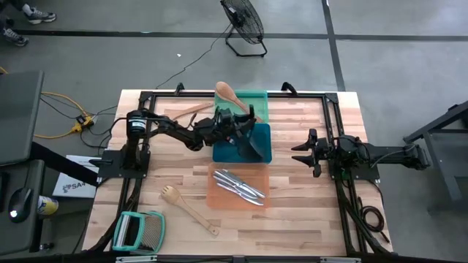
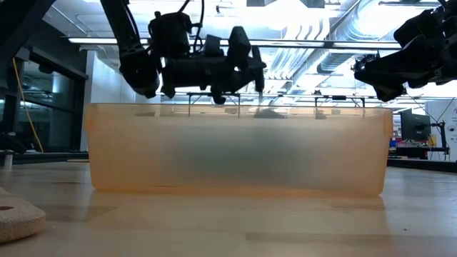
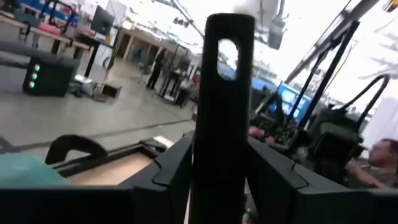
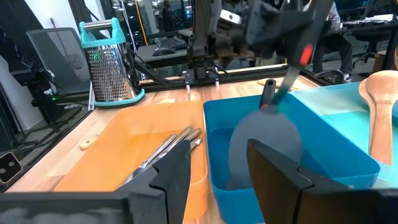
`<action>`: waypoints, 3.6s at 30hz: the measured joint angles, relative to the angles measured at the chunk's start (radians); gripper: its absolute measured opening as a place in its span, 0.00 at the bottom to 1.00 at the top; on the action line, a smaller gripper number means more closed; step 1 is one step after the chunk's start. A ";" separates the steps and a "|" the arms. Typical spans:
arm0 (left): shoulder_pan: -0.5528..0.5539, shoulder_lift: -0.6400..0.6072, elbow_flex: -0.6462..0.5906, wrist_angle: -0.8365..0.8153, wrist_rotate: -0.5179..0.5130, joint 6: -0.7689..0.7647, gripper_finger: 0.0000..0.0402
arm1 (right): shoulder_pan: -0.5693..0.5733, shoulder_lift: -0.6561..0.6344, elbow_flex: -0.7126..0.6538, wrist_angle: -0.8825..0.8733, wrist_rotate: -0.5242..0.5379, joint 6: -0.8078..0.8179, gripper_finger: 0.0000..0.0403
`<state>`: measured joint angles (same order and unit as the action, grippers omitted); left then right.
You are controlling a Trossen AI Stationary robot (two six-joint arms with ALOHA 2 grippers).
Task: Pick & Place Kitchen Items
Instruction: Put the black spatula into the blue bin
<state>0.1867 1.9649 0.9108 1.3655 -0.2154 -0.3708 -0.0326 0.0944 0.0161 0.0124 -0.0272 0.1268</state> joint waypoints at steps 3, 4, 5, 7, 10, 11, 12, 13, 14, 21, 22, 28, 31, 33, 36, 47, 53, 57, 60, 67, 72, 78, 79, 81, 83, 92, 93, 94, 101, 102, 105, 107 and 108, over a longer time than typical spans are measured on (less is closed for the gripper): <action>-0.003 0.009 0.005 0.021 -0.001 0.000 0.36 | 0.000 0.000 0.000 0.000 0.000 0.000 0.37; -0.004 0.012 0.001 0.022 -0.002 0.000 0.36 | 0.000 0.000 0.000 0.000 -0.001 0.000 0.37; -0.004 0.014 -0.003 0.022 -0.003 0.000 0.36 | 0.000 0.000 0.000 0.000 0.000 0.000 0.37; -0.004 0.014 -0.006 0.024 -0.003 0.000 0.36 | 0.000 0.000 0.000 0.000 0.000 0.000 0.37; -0.004 0.014 -0.017 0.032 -0.003 0.000 0.36 | 0.000 0.000 0.000 0.000 0.001 0.000 0.37; -0.004 0.014 -0.021 0.041 -0.004 -0.001 0.36 | 0.000 0.000 0.000 0.000 0.001 0.000 0.37; -0.004 0.014 -0.023 0.047 -0.004 0.000 0.36 | 0.000 0.000 0.000 0.000 0.001 0.000 0.37; -0.004 0.014 -0.026 0.052 -0.005 0.000 0.36 | 0.000 0.000 0.000 0.000 0.001 0.000 0.37; -0.004 0.014 -0.028 0.053 -0.008 0.000 0.36 | 0.000 0.000 0.000 0.000 0.001 0.000 0.37; -0.004 0.014 -0.062 0.084 -0.044 0.000 0.36 | 0.000 0.000 0.000 0.000 0.001 0.000 0.37; -0.004 0.014 -0.071 0.086 -0.062 -0.001 0.36 | 0.000 0.000 0.000 0.000 0.001 0.000 0.37; -0.005 0.014 -0.121 0.108 -0.080 0.000 0.45 | 0.000 0.000 0.000 0.000 0.001 0.000 0.37; -0.004 0.014 -0.138 0.112 -0.082 -0.009 0.54 | 0.000 0.000 0.000 0.000 0.001 0.000 0.37; -0.004 0.014 -0.146 0.117 -0.082 -0.029 0.59 | 0.000 0.000 0.000 0.000 0.001 0.000 0.37; -0.005 0.014 -0.159 0.153 -0.082 -0.048 0.64 | 0.000 0.000 0.000 0.000 0.001 0.000 0.37; -0.004 0.013 -0.268 0.199 -0.117 -0.054 0.66 | 0.000 0.000 0.000 0.000 0.001 0.000 0.37; -0.004 0.013 -0.305 0.200 -0.119 -0.076 0.66 | 0.000 0.000 0.000 0.000 0.000 0.000 0.37; -0.005 0.013 -0.298 0.192 -0.120 -0.074 0.66 | 0.000 0.000 0.000 0.000 0.001 0.000 0.37; -0.005 0.013 -0.287 0.158 -0.121 -0.070 0.66 | 0.000 0.000 0.000 0.000 0.001 0.000 0.37; -0.014 0.013 -0.235 0.063 -0.109 -0.065 0.75 | 0.000 0.000 0.000 0.000 0.001 0.000 0.37; -0.033 0.013 -0.190 -0.001 -0.052 -0.046 0.84 | 0.000 0.000 0.000 0.000 0.001 0.000 0.37; -0.039 0.013 -0.191 -0.007 -0.103 0.022 0.86 | 0.000 0.000 0.000 0.000 0.001 0.000 0.37; -0.038 0.013 -0.191 -0.006 -0.107 0.032 0.86 | 0.000 0.000 0.000 0.000 0.001 0.000 0.37; -0.038 0.013 -0.191 -0.006 -0.121 0.055 0.86 | 0.000 0.000 0.000 0.000 0.001 0.000 0.37; -0.038 0.013 -0.191 -0.006 -0.138 0.098 0.86 | 0.000 0.000 0.000 0.000 0.001 0.000 0.37; -0.052 0.013 -0.191 -0.012 -0.247 0.421 0.86 | 0.000 0.000 0.000 0.000 0.001 0.000 0.37; -0.052 0.013 -0.192 -0.015 -0.249 0.426 0.86 | 0.000 0.000 0.000 0.000 0.001 0.000 0.37; -0.052 0.013 -0.192 -0.016 -0.259 0.433 0.86 | 0.000 0.000 0.000 0.000 0.001 0.000 0.37; -0.050 0.005 -0.243 0.012 -0.388 0.504 0.86 | 0.000 0.000 0.000 0.000 0.001 0.000 0.37; -0.050 0.003 -0.255 0.030 -0.399 0.504 0.86 | 0.000 0.000 0.000 0.000 0.001 0.000 0.37; -0.050 -0.007 -0.291 0.055 -0.404 0.502 0.86 | 0.000 0.000 0.000 0.000 0.001 0.000 0.37; -0.050 -0.019 -0.300 0.063 -0.403 0.510 0.86 | 0.000 0.000 0.000 0.000 0.001 0.000 0.37; -0.050 -0.026 -0.304 0.059 -0.401 0.524 0.86 | 0.000 0.000 0.000 0.000 0.001 0.000 0.37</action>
<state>0.1364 1.9388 0.6066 1.4241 -0.6161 0.1528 -0.0326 0.0948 0.0162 0.0124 -0.0261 0.1268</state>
